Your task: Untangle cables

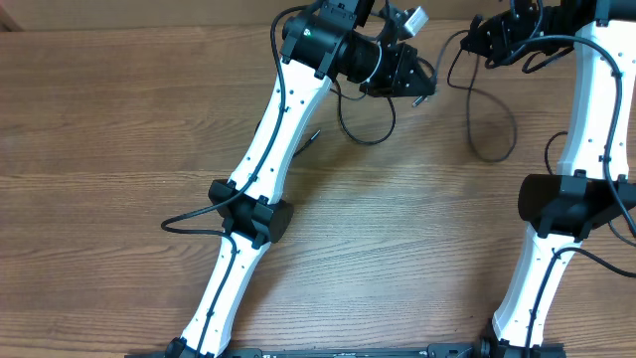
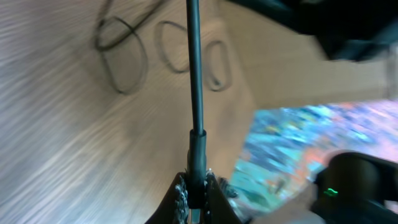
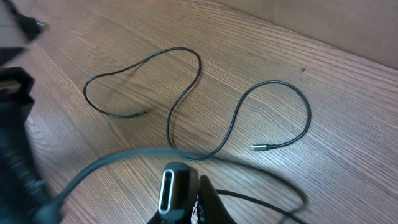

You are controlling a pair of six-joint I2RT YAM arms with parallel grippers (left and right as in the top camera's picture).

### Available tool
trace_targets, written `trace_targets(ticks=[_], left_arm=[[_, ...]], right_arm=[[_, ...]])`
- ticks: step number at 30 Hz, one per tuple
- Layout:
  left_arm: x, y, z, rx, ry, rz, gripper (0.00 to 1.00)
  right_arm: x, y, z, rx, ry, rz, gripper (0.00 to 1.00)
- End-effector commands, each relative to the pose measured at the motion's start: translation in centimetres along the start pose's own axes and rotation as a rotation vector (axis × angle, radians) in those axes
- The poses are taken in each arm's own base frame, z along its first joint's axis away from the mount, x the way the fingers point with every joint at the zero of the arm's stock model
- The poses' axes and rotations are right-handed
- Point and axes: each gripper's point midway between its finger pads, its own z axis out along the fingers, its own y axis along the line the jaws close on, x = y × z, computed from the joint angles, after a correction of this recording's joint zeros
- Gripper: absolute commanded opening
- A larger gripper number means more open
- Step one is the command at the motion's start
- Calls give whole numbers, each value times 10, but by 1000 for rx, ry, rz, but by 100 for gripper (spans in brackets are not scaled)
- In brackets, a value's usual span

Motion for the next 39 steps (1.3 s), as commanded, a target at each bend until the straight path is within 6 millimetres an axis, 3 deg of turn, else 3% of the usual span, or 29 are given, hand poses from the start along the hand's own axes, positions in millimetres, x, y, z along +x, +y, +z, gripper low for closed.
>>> trace_targets(ticks=[1, 8, 13, 20, 26, 31, 35, 36, 37, 39], left_arm=[[-11, 38, -11, -235, -75, 9, 4], [5, 77, -10, -399, -29, -70, 4], [30, 103, 14, -394, 88, -152, 4], [59, 117, 46, -266, 220, -191, 4], [66, 104, 61, -104, 258, -127, 4], [68, 103, 62, -97, 268, -101, 4], [72, 103, 61, -100, 283, -105, 4], [75, 103, 61, -104, 291, -106, 4], [77, 104, 61, -118, 299, -112, 4], [83, 110, 61, -167, 317, -118, 4]], right_arm=[[-5, 7, -6, -9, -21, -23, 4], [3, -1, -6, 37, 22, 22, 4], [10, -11, -7, 96, 58, 72, 4], [15, -18, -7, 137, 85, 99, 4], [39, -28, 15, 99, 154, 159, 4], [65, -42, 47, 62, 202, 242, 4], [75, -50, 60, 69, 207, 397, 4], [76, -50, 62, 72, 209, 445, 6], [78, -50, 63, 75, 212, 492, 15], [79, -49, 63, 82, 214, 582, 42]])
